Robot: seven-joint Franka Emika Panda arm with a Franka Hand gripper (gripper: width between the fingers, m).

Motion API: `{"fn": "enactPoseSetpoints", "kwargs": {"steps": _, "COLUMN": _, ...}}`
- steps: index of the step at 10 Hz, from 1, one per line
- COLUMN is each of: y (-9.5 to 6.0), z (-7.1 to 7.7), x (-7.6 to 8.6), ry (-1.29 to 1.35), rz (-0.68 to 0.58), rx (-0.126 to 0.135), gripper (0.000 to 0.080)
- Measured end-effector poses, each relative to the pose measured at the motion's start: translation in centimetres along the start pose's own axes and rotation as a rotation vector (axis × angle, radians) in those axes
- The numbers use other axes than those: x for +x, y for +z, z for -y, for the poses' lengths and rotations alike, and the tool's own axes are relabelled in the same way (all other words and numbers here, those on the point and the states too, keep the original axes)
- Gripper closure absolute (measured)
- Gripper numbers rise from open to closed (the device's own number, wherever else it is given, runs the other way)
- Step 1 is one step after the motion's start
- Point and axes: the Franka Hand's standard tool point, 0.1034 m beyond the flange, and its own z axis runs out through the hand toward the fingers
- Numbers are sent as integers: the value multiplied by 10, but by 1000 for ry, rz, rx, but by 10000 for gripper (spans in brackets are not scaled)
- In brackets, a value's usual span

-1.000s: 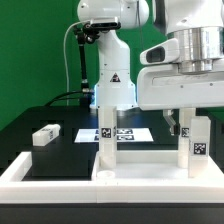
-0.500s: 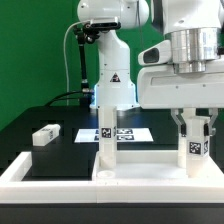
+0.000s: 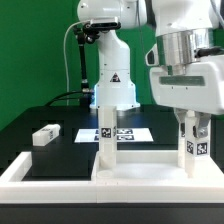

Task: Assemble desk

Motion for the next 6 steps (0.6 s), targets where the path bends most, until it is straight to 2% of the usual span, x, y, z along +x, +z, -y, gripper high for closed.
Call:
{"fn": "enactPoseSetpoints", "kwargs": {"steps": 2, "y": 1, "z": -1, "x": -1, "ry": 231, "rz": 50, "rx": 24, "gripper": 505}}
{"fn": "enactPoseSetpoints", "kwargs": {"steps": 6, "y": 0, "z": -2, "x": 2, "ry": 405, "rz": 50, "rx": 21, "gripper": 505}}
